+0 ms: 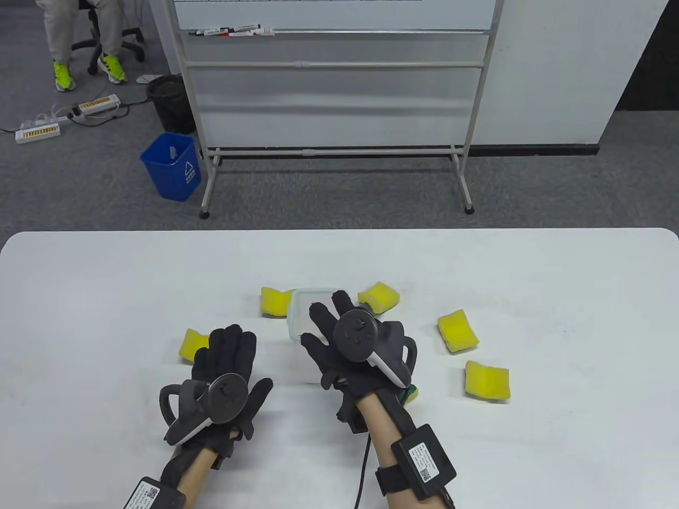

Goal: Squeeze sponges into plastic airtight container

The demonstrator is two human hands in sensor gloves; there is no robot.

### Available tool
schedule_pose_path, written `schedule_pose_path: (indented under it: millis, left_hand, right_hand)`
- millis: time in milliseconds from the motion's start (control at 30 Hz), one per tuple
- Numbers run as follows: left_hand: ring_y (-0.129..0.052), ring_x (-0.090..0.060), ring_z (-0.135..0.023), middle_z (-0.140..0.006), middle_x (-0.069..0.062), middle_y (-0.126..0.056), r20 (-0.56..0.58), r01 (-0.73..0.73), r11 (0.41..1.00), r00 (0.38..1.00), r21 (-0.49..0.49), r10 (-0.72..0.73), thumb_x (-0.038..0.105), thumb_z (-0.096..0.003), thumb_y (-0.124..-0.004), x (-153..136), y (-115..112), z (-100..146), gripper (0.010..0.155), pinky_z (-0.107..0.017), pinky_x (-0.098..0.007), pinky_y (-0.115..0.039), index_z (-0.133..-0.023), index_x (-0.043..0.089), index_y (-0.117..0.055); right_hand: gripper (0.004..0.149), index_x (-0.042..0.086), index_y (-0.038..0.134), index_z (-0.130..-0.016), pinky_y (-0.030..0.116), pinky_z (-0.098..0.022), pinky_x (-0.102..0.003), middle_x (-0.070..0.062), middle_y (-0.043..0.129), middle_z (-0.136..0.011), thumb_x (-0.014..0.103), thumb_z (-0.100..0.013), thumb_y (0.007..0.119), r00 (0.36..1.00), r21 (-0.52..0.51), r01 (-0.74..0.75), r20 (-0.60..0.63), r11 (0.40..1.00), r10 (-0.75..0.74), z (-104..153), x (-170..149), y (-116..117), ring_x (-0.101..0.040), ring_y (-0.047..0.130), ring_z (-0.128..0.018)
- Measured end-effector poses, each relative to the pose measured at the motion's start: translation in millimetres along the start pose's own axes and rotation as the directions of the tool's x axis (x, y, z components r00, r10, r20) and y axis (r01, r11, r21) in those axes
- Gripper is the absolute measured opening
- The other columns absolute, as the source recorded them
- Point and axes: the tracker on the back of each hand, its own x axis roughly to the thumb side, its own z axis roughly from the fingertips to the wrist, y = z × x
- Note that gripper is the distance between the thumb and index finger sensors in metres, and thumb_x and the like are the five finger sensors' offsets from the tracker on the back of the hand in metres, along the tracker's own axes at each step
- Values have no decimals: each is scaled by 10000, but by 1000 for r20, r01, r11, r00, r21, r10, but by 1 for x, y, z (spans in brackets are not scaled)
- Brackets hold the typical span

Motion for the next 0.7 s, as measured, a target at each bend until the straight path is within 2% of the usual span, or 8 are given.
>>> schedule_pose_path:
  millis: [200,467,700]
  left_hand:
    - [-312,-397,-1121,-1221,-127,-284,-7,-17,1000,1000,4,17,624,-466,-635,-3,1,1,830,-777,-631,-416,-1107,212,-305]
    - [-316,-397,-1120,-1220,-129,-288,-12,-38,999,999,-19,37,612,-470,-639,-5,0,2,821,-776,-630,-422,-1106,210,-311]
    - [-328,-395,-1119,-1219,-127,-306,-19,-51,998,999,-32,51,602,-471,-641,-5,1,3,805,-776,-627,-429,-1106,213,-334]
  right_hand:
    - [653,386,687,-1070,545,-730,-637,-20,513,-1216,649,-473,708,998,72,-43,45,996,40,10,15,-4,-494,685,-1017]
    - [623,347,736,-1047,553,-725,-643,-46,577,-1201,625,-490,716,990,155,-137,36,978,133,26,34,-18,-501,716,-1007]
    - [611,331,770,-1030,563,-715,-648,-53,599,-1192,623,-496,709,995,196,-103,29,975,99,29,34,-24,-515,731,-993]
